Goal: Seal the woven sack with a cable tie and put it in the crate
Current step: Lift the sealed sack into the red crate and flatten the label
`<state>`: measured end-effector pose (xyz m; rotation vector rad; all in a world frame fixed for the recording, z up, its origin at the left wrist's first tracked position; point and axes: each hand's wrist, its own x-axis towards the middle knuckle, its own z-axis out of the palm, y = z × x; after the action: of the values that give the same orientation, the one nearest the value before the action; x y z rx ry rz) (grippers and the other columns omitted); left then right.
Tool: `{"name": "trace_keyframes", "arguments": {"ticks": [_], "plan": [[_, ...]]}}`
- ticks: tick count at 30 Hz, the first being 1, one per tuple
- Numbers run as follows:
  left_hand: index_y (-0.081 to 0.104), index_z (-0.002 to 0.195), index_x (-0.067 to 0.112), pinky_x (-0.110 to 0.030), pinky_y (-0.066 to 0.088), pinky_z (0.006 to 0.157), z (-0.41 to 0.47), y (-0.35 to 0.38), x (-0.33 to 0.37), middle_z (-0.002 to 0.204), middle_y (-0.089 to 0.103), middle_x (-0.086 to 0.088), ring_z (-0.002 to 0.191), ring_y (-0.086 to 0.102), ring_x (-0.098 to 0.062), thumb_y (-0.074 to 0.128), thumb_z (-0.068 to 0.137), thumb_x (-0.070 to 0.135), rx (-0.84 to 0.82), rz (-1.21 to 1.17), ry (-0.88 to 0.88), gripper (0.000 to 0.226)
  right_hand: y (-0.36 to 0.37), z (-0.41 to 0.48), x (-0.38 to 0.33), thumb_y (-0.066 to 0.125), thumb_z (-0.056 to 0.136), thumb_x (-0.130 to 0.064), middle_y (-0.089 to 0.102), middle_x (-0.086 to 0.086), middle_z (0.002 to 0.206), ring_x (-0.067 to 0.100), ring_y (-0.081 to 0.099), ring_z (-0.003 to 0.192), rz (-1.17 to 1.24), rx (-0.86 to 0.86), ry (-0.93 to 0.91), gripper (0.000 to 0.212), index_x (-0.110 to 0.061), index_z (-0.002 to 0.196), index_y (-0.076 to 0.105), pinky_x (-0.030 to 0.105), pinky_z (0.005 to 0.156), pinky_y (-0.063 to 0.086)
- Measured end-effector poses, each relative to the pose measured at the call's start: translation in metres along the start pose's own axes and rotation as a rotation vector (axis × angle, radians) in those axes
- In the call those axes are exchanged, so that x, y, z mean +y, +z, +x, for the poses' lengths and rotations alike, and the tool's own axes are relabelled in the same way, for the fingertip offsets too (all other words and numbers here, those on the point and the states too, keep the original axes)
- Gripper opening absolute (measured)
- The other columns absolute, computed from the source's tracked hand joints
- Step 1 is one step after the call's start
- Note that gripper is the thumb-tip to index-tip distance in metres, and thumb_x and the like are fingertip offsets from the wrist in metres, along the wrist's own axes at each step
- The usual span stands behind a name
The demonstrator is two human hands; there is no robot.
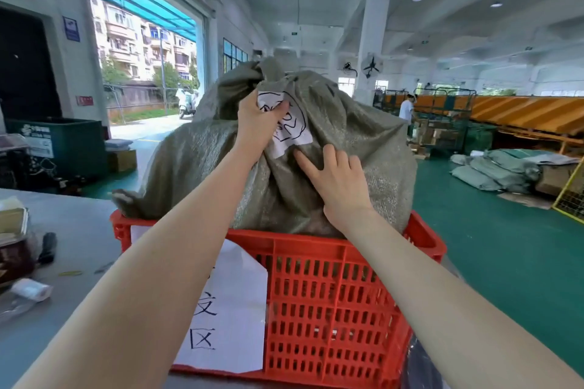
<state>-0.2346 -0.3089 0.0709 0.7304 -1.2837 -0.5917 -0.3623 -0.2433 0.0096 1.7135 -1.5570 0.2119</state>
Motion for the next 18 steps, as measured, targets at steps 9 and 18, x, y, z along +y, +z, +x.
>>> {"name": "trace_keyframes", "arguments": {"ticks": [9, 18], "plan": [[0.063, 0.109, 0.002, -0.03, 0.048, 0.089, -0.02, -0.023, -0.064, 0.11, 0.067, -0.013, 0.101, 0.061, -0.02, 0.064, 0.084, 0.007, -0.205, 0.301, -0.182, 0.026, 0.028, -0.007, -0.016, 0.054, 0.085, -0.009, 0.053, 0.016, 0.126, 0.037, 0.055, 0.115, 0.364, -0.304, -0.162, 0.066, -0.028, 0.143, 0.03, 0.042, 0.087, 0.046], [0.064, 0.108, 0.008, -0.031, 0.043, 0.09, -0.028, -0.033, -0.078, 0.115, 0.067, -0.011, 0.111, 0.058, -0.027, 0.068, 0.08, 0.02, -0.519, 0.72, -0.237, 0.031, 0.034, -0.006, -0.015, 0.053, 0.086, -0.023, 0.045, 0.015, 0.13, 0.035, 0.047, 0.12, 0.539, -0.188, 0.02, 0.038, -0.013, 0.123, 0.053, 0.041, 0.096, 0.038]]}}
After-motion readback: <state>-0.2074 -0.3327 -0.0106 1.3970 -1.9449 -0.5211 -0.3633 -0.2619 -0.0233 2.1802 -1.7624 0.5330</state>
